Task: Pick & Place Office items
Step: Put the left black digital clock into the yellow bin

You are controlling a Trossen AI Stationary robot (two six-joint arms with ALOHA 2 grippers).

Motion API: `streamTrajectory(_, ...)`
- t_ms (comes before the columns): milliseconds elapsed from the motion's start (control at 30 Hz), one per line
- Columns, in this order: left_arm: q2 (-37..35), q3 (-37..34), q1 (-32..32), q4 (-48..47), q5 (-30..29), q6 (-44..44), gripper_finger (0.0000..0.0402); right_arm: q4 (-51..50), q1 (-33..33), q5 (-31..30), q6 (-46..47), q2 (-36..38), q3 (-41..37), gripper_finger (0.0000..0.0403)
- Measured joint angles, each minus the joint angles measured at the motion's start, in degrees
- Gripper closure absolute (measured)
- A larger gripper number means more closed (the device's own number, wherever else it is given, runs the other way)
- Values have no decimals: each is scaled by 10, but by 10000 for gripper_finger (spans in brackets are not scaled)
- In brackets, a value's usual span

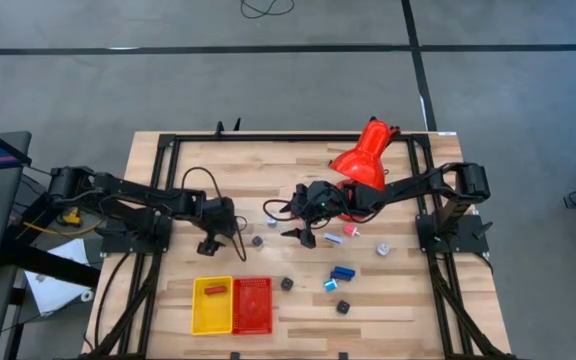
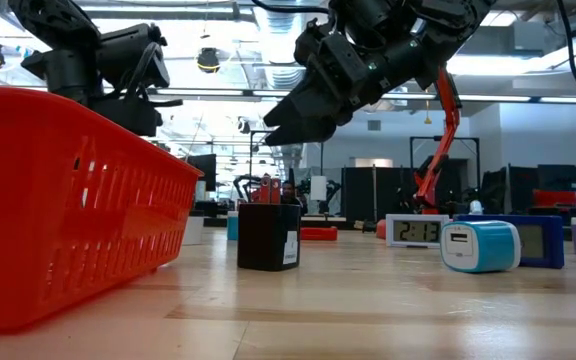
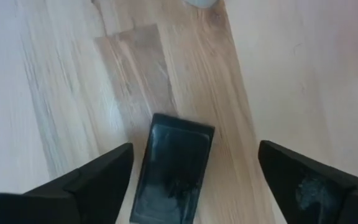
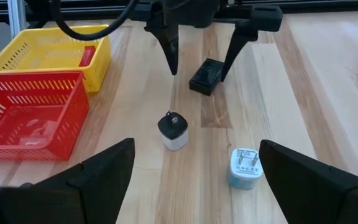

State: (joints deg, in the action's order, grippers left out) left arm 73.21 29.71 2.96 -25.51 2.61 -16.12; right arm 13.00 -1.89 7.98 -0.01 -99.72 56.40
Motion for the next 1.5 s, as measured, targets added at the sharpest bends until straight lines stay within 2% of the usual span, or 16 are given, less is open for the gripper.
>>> streamTrajectory(133,0,-1,0,-38,-22,-42,46,0,3,-1,7,0,0,67)
streamTrajectory(200,0,-12,0,-33,-40,-42,44,0,6,-1,7,0,0,67)
streamTrajectory(400,-4,-40,0,4,-33,-23,50,-1,14,-1,7,0,0,67)
streamTrajectory(533,-3,-40,0,4,-33,-5,79,0,16,-1,6,0,0,67)
streamTrajectory(900,-2,-42,-1,16,-29,-3,200,1,16,-1,19,0,0,67)
streamTrajectory(1067,-1,-42,-1,23,-27,-3,242,-1,28,-44,-12,0,0,67)
streamTrajectory(1200,-1,-42,0,27,-26,-3,252,2,42,-94,-44,0,0,67)
streamTrajectory(1333,-11,-39,0,25,-24,13,244,16,58,-110,-83,0,0,67)
streamTrajectory(1500,-60,-9,2,34,-4,140,252,44,78,-136,-115,0,0,67)
